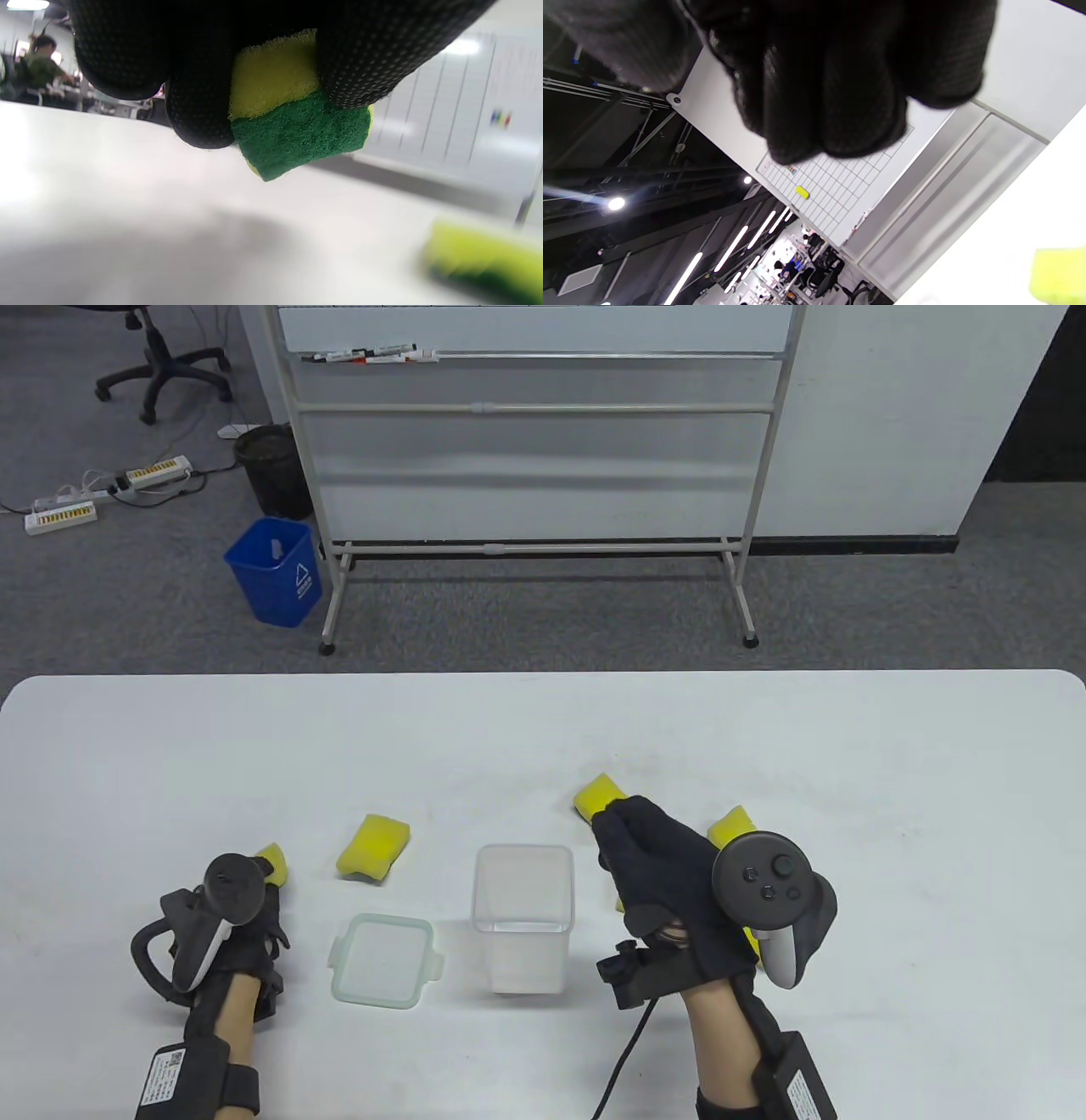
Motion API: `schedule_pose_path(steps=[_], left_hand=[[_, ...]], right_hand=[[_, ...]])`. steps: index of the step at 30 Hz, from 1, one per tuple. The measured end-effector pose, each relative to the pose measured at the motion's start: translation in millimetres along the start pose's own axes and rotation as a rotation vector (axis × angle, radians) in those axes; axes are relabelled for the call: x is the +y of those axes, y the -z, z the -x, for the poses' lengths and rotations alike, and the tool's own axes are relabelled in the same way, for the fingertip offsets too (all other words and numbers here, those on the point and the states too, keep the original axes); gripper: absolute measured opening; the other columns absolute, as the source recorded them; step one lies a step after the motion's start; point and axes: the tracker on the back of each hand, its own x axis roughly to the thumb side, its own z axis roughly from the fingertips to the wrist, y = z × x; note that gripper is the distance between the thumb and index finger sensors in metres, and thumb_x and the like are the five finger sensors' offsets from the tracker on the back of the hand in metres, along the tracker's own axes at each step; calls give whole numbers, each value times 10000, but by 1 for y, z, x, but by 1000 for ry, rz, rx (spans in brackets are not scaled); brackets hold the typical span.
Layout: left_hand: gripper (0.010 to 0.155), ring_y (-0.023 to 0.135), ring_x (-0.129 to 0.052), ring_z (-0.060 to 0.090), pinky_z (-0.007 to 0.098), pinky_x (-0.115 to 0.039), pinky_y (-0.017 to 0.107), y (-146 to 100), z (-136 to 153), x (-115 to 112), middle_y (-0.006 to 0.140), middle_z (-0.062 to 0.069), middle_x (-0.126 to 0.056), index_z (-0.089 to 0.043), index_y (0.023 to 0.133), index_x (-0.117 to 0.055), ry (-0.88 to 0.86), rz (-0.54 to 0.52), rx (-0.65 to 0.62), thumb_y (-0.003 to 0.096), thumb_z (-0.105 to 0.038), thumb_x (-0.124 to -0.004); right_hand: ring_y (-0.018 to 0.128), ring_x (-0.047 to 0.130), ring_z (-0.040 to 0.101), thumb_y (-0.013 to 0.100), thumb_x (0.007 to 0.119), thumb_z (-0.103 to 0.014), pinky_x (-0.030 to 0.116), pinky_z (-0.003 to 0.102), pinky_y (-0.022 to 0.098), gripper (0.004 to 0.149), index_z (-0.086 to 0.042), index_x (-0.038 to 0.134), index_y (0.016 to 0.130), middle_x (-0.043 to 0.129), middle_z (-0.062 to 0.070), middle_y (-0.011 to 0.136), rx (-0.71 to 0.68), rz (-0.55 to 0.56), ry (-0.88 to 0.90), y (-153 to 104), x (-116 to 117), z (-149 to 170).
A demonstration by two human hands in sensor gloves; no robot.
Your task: Squeeze sponges into plastic airtight container
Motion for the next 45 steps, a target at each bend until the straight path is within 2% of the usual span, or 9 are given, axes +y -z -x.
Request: schedule_pose_path(steps=[7,11,17,22,27,31,35,39,45], left_hand=[[465,609,-1041,248,458,-896,478,-27,-53,56,786,55,-992,-231,873,-822,-569,-45,-176,445,-413,-838],[464,604,-1044,230,446,-899,485,-45,-110,75,779,45,-996,-234,881,-813,-880,73,-335,460,-428,-829],[464,599,-1050,192,428,-904,502,-73,-182,89,758,19,-1004,-239,881,-808,-998,171,-521,467,-449,-821],[463,573,-1061,160,419,-910,512,-84,-209,77,709,9,-1007,-219,871,-802,-1100,174,-520,471,-452,-802],[566,742,-993,269,510,-827,598,-79,-213,65,874,74,-938,-185,974,-705,-1098,395,-617,517,-519,-714],[543,651,-1033,265,497,-861,546,-78,-205,79,773,74,-1012,-193,911,-798,-933,198,-576,478,-520,-778],[647,768,-938,271,521,-812,609,-77,-198,93,901,63,-887,-242,986,-702,-648,27,-627,446,-585,-805],[759,1035,-669,419,646,-651,709,-70,-199,87,1199,86,-552,-311,1109,-494,-681,232,-769,470,-583,-798],[658,845,-912,336,567,-773,637,-55,-194,71,981,106,-873,-222,1047,-634,-759,334,-730,468,-467,-831]], right_hand=[[708,980,325,445,780,-609,755,532,597,683,-159,797,959,948,100,851,-97,-36,45,-3,20,-7],[849,900,356,437,801,-610,703,566,649,737,-189,696,1034,829,117,1003,-139,-108,26,-6,41,-10],[980,775,393,417,821,-623,637,615,689,849,-197,553,1101,653,130,1134,-235,-134,63,-10,55,-14],[874,891,347,396,866,-560,681,593,667,849,-125,584,1069,789,127,1030,-229,-78,175,-9,53,-11],[691,1007,285,386,936,-415,734,556,631,680,-164,753,990,934,100,876,-111,-3,142,-4,46,1],[607,1026,237,383,947,-400,759,529,613,633,-208,801,969,973,68,796,-64,-29,117,-4,50,2],[626,992,234,398,940,-390,733,539,634,580,-326,823,962,939,44,816,-80,-70,-5,-3,51,0],[640,968,251,399,943,-363,714,558,644,596,-360,801,977,914,59,835,-118,-132,-17,-4,58,-4],[635,987,245,393,943,-348,733,553,639,695,-280,702,1041,927,51,834,-189,-133,-77,-7,64,-10]])
